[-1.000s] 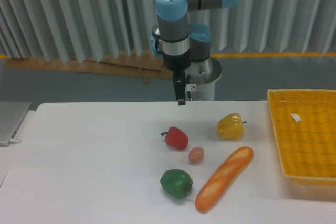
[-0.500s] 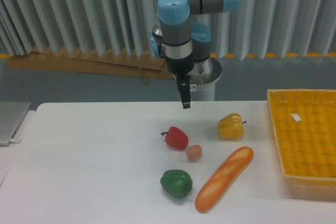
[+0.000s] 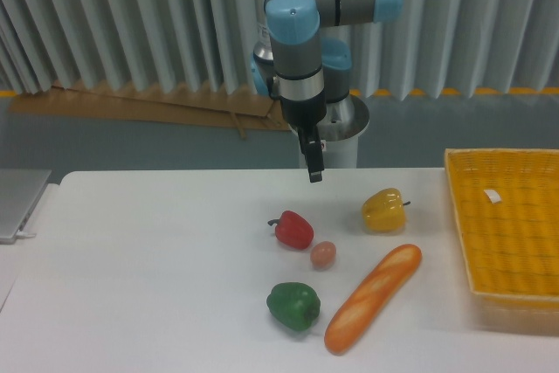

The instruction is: Place the bread in the basket

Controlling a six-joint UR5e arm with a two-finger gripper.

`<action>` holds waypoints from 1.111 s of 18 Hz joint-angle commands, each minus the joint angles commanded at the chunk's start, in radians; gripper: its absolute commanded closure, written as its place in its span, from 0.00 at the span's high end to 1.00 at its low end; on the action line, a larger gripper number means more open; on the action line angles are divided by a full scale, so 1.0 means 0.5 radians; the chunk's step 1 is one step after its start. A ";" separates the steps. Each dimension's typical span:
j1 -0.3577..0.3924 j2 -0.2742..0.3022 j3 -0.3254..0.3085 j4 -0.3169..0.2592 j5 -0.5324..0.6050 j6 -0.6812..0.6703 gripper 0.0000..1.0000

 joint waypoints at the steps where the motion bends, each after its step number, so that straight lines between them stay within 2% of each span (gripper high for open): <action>1: -0.003 -0.003 0.000 0.000 0.000 0.000 1.00; 17: -0.025 -0.015 0.021 -0.003 -0.022 -0.015 1.00; 19: -0.025 -0.018 0.021 0.000 -0.022 -0.067 1.00; 20: -0.025 -0.043 0.025 0.036 -0.022 -0.122 1.00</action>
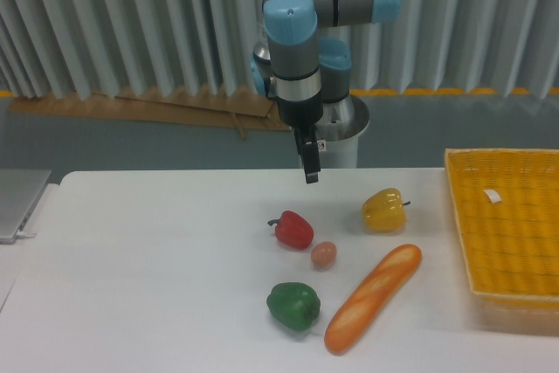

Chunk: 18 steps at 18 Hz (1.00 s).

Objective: Place the bread in the basket
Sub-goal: 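Move the gripper over toward the yellow pepper and bread loaf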

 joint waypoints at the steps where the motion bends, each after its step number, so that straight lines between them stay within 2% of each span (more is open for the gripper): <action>1: 0.003 -0.031 0.000 0.067 0.000 -0.064 1.00; 4: 0.009 -0.141 0.003 0.233 0.009 -0.294 1.00; 6: 0.027 -0.181 0.006 0.282 0.015 -0.460 1.00; 10: 0.141 -0.221 0.049 0.304 0.009 -0.458 1.00; 13: 0.208 -0.279 0.052 0.380 0.015 -0.458 1.00; 15: 0.248 -0.340 0.049 0.472 0.015 -0.461 1.00; 18: 0.273 -0.414 0.067 0.485 0.021 -0.452 1.00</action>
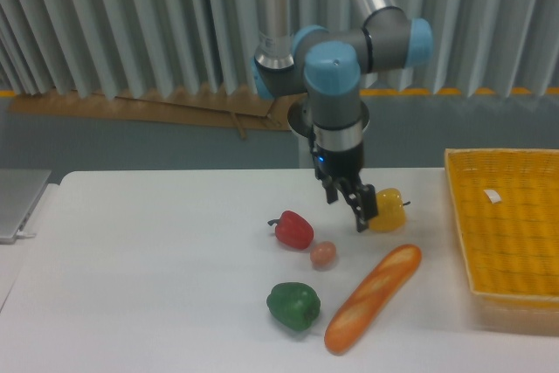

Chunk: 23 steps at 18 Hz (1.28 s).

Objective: Place the bread in the basket
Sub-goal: 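Move the gripper over toward the yellow pepper and bread loaf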

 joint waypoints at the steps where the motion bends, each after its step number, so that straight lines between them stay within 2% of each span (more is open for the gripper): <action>1: 0.000 -0.003 0.009 -0.006 0.003 0.000 1.00; 5: -0.006 0.000 -0.003 -0.034 0.012 0.003 1.00; 8: -0.015 0.000 -0.009 -0.178 0.012 0.000 1.00; 23: -0.012 -0.016 -0.006 -0.163 0.006 0.006 1.00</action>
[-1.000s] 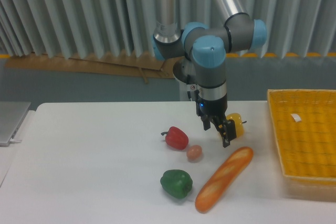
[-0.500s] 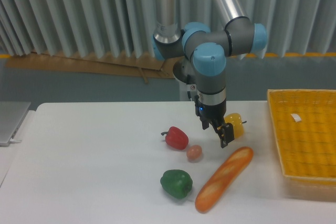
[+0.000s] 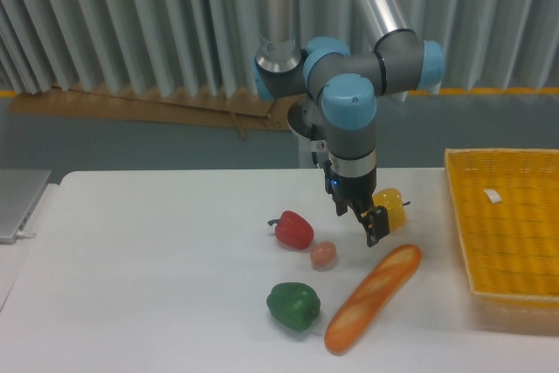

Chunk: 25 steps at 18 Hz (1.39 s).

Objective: Place the bread in the basket
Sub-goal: 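Move the gripper over toward the yellow pepper and bread loaf, then lower the open gripper onto the orange bread loaf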

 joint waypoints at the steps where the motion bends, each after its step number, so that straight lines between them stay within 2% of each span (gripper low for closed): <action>1: 0.000 0.000 0.000 0.000 0.000 0.000 1.00; 11: 0.006 -0.067 0.018 0.046 0.003 0.000 1.00; 16: -0.006 -0.144 0.018 0.187 0.101 -0.003 1.00; 19: 0.000 -0.202 0.067 0.233 0.101 -0.003 1.00; 25: 0.006 -0.307 0.153 0.233 0.184 -0.003 1.00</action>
